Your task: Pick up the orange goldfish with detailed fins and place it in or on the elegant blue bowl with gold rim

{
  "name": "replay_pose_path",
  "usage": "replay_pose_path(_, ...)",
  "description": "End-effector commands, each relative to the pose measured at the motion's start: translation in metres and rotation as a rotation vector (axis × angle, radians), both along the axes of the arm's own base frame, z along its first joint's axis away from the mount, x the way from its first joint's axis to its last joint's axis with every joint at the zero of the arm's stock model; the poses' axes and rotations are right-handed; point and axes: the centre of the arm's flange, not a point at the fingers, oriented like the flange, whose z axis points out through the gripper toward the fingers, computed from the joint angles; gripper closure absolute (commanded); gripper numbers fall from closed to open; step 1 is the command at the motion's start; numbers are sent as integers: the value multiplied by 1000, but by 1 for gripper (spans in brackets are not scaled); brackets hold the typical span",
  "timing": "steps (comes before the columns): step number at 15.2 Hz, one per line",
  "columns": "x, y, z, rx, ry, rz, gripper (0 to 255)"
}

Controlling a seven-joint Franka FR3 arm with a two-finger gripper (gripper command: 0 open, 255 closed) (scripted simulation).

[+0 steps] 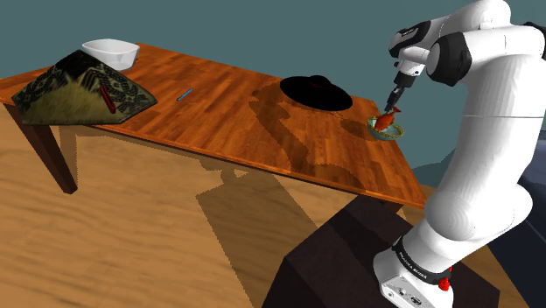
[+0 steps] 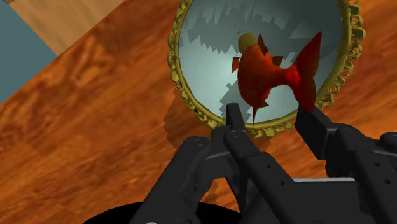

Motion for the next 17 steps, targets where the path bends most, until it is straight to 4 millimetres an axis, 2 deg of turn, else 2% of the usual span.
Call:
replay_pose_path(1,0,0,0,0,0,0,0)
replay_pose_path(5,0,0,0,0,0,0,0)
replay_pose_path(9,1,-1,50,0,0,0,0)
replay_pose_path(17,1,-1,50,0,0,0,0)
